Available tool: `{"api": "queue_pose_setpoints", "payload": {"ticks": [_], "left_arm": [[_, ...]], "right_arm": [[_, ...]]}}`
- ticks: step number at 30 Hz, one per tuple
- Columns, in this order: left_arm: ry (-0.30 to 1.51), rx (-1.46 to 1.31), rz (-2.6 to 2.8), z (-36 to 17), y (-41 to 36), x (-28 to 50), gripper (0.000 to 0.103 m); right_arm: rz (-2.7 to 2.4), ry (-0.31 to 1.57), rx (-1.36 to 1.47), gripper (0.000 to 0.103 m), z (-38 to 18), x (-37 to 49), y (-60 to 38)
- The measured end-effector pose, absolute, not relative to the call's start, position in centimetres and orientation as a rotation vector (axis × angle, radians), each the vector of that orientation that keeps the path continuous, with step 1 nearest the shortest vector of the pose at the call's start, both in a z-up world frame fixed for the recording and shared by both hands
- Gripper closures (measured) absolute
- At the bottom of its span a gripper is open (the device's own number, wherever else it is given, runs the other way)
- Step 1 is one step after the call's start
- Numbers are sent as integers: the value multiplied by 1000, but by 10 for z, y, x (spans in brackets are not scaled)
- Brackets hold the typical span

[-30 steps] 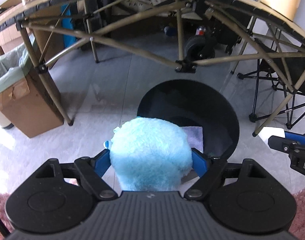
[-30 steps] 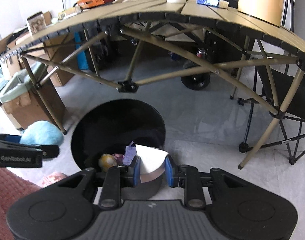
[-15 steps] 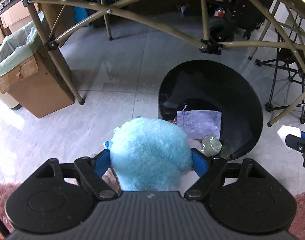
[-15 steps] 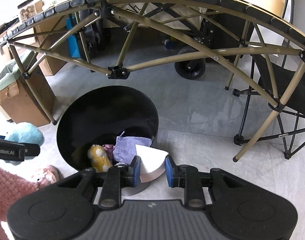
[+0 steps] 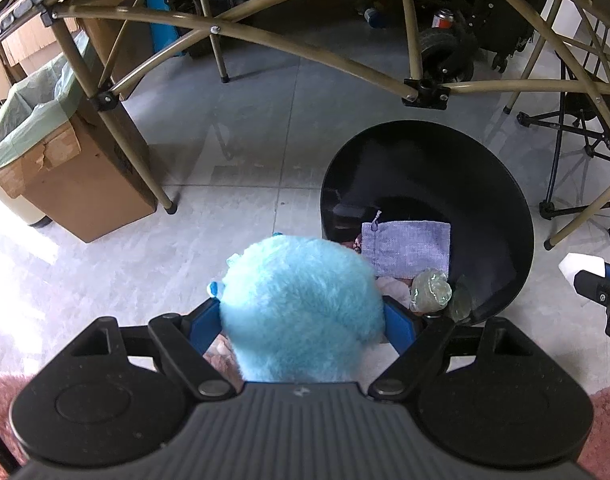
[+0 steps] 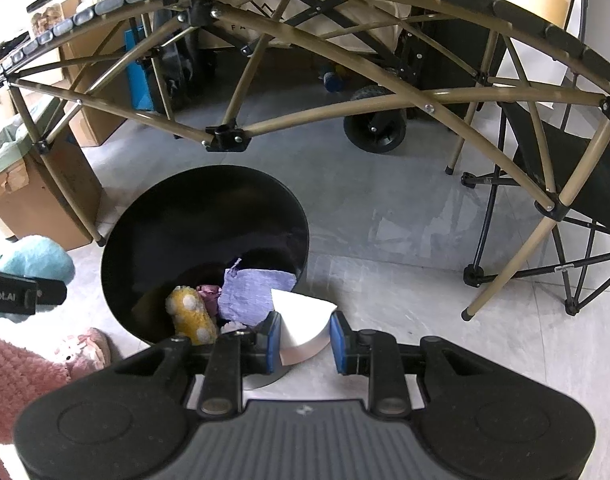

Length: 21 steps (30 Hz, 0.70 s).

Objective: Collect trash
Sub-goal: 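Open the left gripper over the bin to drop the blue puff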

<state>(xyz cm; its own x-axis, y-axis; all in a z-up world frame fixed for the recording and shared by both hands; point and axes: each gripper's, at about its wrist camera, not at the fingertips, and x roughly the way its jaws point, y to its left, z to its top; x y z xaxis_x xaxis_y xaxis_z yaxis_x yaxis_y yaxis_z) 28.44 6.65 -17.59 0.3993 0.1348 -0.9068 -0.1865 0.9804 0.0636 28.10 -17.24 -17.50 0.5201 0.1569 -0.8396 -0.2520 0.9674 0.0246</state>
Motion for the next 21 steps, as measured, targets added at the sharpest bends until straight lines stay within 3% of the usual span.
{"api": "queue_pose_setpoints", "payload": {"ticks": [21], "left_arm": [[1128, -29, 137, -166, 20, 318, 20]], "right_arm": [[200, 1003, -85, 78, -180, 283, -186]]}}
